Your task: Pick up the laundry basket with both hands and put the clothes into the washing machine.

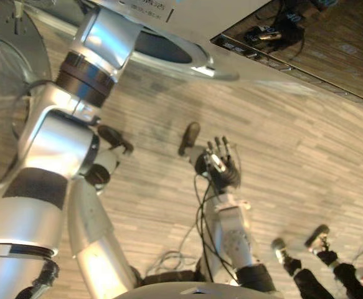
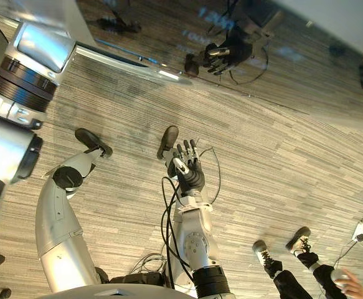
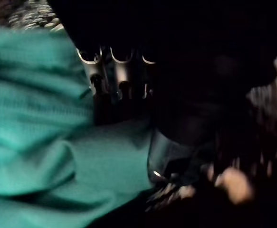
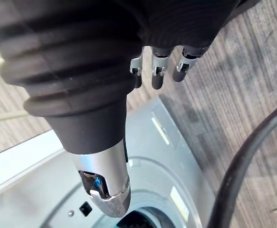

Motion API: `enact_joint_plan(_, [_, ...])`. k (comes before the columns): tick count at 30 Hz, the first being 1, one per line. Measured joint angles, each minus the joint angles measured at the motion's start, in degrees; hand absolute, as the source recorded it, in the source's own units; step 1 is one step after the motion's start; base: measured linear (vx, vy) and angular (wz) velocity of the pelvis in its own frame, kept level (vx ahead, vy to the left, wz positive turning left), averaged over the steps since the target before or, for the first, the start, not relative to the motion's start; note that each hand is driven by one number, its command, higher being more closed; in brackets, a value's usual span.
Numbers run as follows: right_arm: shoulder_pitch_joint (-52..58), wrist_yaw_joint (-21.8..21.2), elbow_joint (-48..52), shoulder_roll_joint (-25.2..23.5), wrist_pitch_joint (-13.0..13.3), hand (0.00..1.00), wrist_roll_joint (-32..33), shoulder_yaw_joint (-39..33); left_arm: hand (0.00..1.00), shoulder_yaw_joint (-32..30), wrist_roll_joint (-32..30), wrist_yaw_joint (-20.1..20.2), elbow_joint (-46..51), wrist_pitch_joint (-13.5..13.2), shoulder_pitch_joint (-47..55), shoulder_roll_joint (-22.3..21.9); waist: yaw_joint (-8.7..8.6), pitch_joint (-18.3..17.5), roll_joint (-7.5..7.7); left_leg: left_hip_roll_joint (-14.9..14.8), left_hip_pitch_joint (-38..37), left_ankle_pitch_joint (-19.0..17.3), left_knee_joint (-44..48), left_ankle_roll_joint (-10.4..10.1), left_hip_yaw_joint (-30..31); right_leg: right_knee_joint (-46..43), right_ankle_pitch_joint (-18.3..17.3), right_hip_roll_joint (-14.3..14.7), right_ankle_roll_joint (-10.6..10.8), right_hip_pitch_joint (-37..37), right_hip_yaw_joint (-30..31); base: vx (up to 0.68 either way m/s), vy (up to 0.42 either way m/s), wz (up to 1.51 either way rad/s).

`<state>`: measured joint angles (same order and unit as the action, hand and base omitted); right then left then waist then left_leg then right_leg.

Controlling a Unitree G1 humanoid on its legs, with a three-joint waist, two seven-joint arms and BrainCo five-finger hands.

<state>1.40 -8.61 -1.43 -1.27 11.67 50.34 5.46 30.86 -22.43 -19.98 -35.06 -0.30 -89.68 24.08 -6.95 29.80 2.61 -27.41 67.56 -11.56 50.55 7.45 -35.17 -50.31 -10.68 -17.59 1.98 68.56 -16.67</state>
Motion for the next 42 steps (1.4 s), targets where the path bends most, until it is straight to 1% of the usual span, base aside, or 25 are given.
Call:
enact_joint_plan(1, [0.06,-0.74,-0.05,0.04,0.10,0.00,1.17,-0.01,0.00,0.96,-6.76,0.73,0.00,0.47,0.27,1.23,-0.14,0.00,0.00,0.00,-0.03,0.00,-0.02,0.01,0.00,0.08,0.03,0.00,0.04,-0.09,-0.02,0.00,0.000,0.00])
enact_joint_plan(2, [0.17,-1.10,-0.07,0.05,0.20,0.00,1.58,0.00,0.00,1.40,-10.55,1.20,0.02,0.55,0.69,2.13,-0.20,0.00,0.00,0.00,-0.12,-0.01,-0.03,0.02,0.00,0.12,0.03,0.00,0.04,-0.19,-0.03,0.00,0.000,0.00])
enact_joint_plan(4, [1.27,-1.49,0.02,0.19,0.65,0.00,3.70,0.04,0.00,3.43,-20.92,3.21,0.06,0.76,3.93,4.20,-0.13,-0.01,0.02,0.02,-1.01,-0.01,-0.45,0.02,-0.03,0.49,0.03,-0.01,0.05,-1.00,-0.05,0.00,0.000,0.00])
enact_joint_plan(7, [2.55,-2.65,0.21,1.04,0.84,0.00,4.48,0.09,0.00,5.64,-26.32,4.78,0.10,0.45,10.98,3.76,-0.03,-0.01,0.02,0.10,-2.54,0.05,-1.26,-0.05,-0.61,0.88,0.03,0.12,0.05,-2.04,-0.05,0.00,-0.006,-0.01])
enact_joint_plan(9, [3.02,-2.87,0.21,2.02,0.90,0.00,4.48,0.10,0.00,5.35,-27.32,6.13,-0.89,0.20,15.84,2.36,-0.04,-0.01,0.02,0.20,-3.00,0.35,-1.87,-0.30,-0.73,1.14,0.03,0.43,0.04,-2.47,-0.08,0.00,-0.010,-0.02])
enact_joint_plan(10, [3.30,-2.90,0.27,2.43,1.05,0.00,4.45,0.02,0.00,4.72,-27.32,6.71,-2.38,0.29,17.72,0.87,-0.01,-0.01,0.02,0.20,-3.01,0.57,-2.06,-0.33,-0.66,1.09,0.02,0.53,0.03,-2.52,-0.22,-0.02,-0.031,0.05])
enact_joint_plan(12, [3.33,-2.85,0.28,2.72,1.10,0.00,4.41,-0.06,0.00,-0.10,-27.02,7.06,-3.55,0.49,19.76,-1.47,-0.07,-0.01,0.02,0.53,-3.11,1.14,-2.75,-0.34,-0.67,1.13,0.01,0.52,0.01,-2.52,-0.33,-0.02,-0.034,0.08])
enact_joint_plan(14, [3.46,-2.47,0.15,2.73,1.08,0.00,3.91,-0.13,0.00,-10.73,-22.25,6.97,-4.53,3.15,19.93,-4.59,0.02,0.00,0.04,0.73,-3.31,1.91,-3.39,-0.28,-0.42,1.12,0.02,0.51,-0.17,-2.92,-0.66,-0.04,-0.034,0.10])
enact_joint_plan(15, [3.48,-2.39,0.06,2.72,1.06,0.00,3.64,-0.15,0.00,-13.45,-19.93,6.71,-4.37,3.84,19.92,-5.11,-0.04,0.00,0.04,0.87,-3.42,2.15,-3.65,-0.32,-0.29,1.17,-0.01,0.45,-0.25,-3.14,-0.84,-0.05,-0.032,0.11])
enact_joint_plan(16, [3.48,-2.10,-0.30,2.72,0.97,0.00,3.24,-0.13,0.00,-18.12,-15.94,6.08,-4.32,4.83,19.94,-6.00,-0.05,0.00,0.03,0.90,-3.56,2.52,-3.90,-0.43,0.22,1.27,-0.06,0.46,-0.41,-3.76,-1.34,-0.04,-0.026,0.13])
enact_joint_plan(17, [3.48,-1.80,-0.65,2.68,0.93,0.00,3.22,-0.11,0.00,-20.71,-12.03,5.22,-4.28,5.27,19.94,-6.60,-0.02,0.00,0.03,1.00,-3.68,2.69,-4.17,-0.76,0.66,1.42,-0.20,0.44,-0.62,-4.25,-1.70,-0.07,-0.042,0.26])
enact_joint_plan(18, [3.48,-0.88,-1.07,2.65,0.93,0.00,3.17,-0.24,0.00,-24.46,-5.71,3.60,-3.70,5.49,20.02,-7.35,0.21,0.00,0.04,1.76,-3.87,3.23,-5.40,-1.37,1.18,1.73,-0.41,-0.04,-0.93,-4.85,-2.51,-0.07,-0.046,0.29])
enact_joint_plan(20, [3.48,-0.62,-1.31,2.62,0.90,0.00,2.94,-0.65,0.00,-26.28,-1.89,2.54,-3.22,5.45,20.28,-7.75,0.54,0.00,0.04,2.11,-3.87,3.91,-6.17,-1.42,1.36,1.89,-0.48,-0.24,-1.04,-5.06,-2.93,-0.05,-0.041,0.25])
enact_joint_plan(21, [3.47,-0.29,-1.48,2.33,0.91,0.00,1.14,-1.14,0.00,-27.70,3.00,1.10,-1.05,5.35,22.13,-7.88,0.76,0.01,0.05,2.63,-3.89,4.53,-7.00,-1.47,1.63,1.97,-0.56,-0.42,-1.14,-5.22,-3.13,-0.04,-0.039,0.19])
enact_joint_plan(22, [3.35,0.04,-1.68,2.19,0.93,0.00,0.75,-1.21,0.00,-28.43,4.82,0.56,1.24,5.29,24.18,-7.96,0.80,0.01,0.05,2.89,-4.00,4.85,-7.40,-1.44,1.80,2.05,-0.57,-0.59,-1.15,-5.43,-3.32,-0.05,-0.046,0.19])
enact_joint_plan(27, [2.81,1.74,-3.94,1.69,0.93,0.00,-1.29,-2.88,0.00,-28.52,10.62,-0.61,12.60,3.95,37.68,-11.54,2.04,0.01,0.05,4.06,-5.77,5.87,-8.73,-1.01,2.42,2.01,-0.83,-1.36,-1.39,-7.75,-4.57,-0.01,-0.040,0.15])
enact_joint_plan(30, [2.01,2.16,-6.32,1.63,0.57,0.00,-1.46,-4.05,0.00,-29.41,12.66,-0.50,17.22,3.34,48.18,-15.93,3.16,-0.01,0.01,4.90,-7.82,6.15,-9.85,-1.44,2.69,2.34,-1.18,-1.95,-1.40,-9.95,-5.01,-0.01,-0.063,0.14])
enact_joint_plan(31, [1.42,3.41,-7.29,1.67,0.06,0.00,-3.38,-4.17,0.00,-30.69,14.13,-0.28,18.35,3.30,52.74,-18.02,3.41,-0.03,-0.01,4.93,-8.76,6.16,-9.93,-1.49,3.09,2.50,-1.40,-2.02,-1.47,-11.32,-5.49,-0.01,-0.078,0.12])
enact_joint_plan(33, [0.73,4.23,-9.53,1.39,-0.92,0.00,-4.62,-4.91,0.00,-30.69,16.04,0.69,18.78,2.88,58.81,-20.02,3.80,-0.18,-0.01,5.20,-10.41,6.29,-10.32,-1.71,3.72,2.74,-1.98,-2.06,-1.48,-13.73,-6.15,-0.01,-0.094,0.17])
enact_joint_plan(35, [0.39,4.74,-12.20,1.17,-2.25,0.00,-6.14,-5.29,0.00,-29.86,19.50,3.56,19.76,2.26,66.86,-21.80,4.15,-0.29,-0.04,5.89,-14.18,6.55,-11.45,-2.11,3.97,3.53,-2.61,-2.17,-1.45,-17.82,-6.62,-0.01,-0.118,0.17])
enact_joint_plan(36, [0.41,5.18,-13.34,1.17,-2.35,0.00,-6.63,-5.33,0.00,-29.32,20.62,4.27,20.34,2.04,69.10,-22.01,4.19,-0.91,-0.15,5.90,-14.92,6.47,-11.61,-2.23,4.11,3.96,-2.70,-2.08,-1.44,-18.78,-6.84,0.00,-0.142,0.04])
enact_joint_plan(37, [1.05,6.02,-15.90,1.21,-2.92,0.00,-8.07,-5.72,0.00,-27.59,22.79,6.14,21.05,0.84,74.02,-22.17,4.40,-4.73,-0.36,5.95,-14.80,6.39,-12.05,-2.47,4.15,4.83,-3.02,-1.85,-1.11,-18.94,-7.18,0.02,-0.127,0.02])
enact_joint_plan(38, [1.61,6.65,-17.57,1.28,-3.29,0.00,-8.38,-6.40,0.00,-25.38,24.49,8.04,21.02,-0.02,77.15,-22.23,4.71,-6.50,-0.92,6.21,-16.39,6.44,-12.88,-2.63,4.22,6.16,-2.92,-1.50,-0.85,-20.97,-7.50,0.03,-0.119,0.02])
enact_joint_plan(40, [2.65,7.39,-19.15,1.23,-3.49,0.00,-10.49,-6.61,0.00,-23.29,26.01,10.39,21.05,-1.06,80.54,-22.29,5.19,-7.21,-1.03,6.91,-20.82,6.49,-14.65,-3.05,3.92,8.60,-2.34,-0.97,-0.35,-25.57,-7.59,0.04,-0.056,0.03])
enact_joint_plan(42, [4.74,7.98,-20.38,1.03,-3.66,0.00,-12.27,-6.51,0.00,-21.27,26.95,11.92,21.04,-1.49,83.94,-22.20,5.48,-9.47,-1.35,7.72,-24.42,6.49,-16.59,-3.43,3.46,11.58,-1.46,-0.43,0.23,-29.39,-7.76,0.08,-0.045,-0.03])
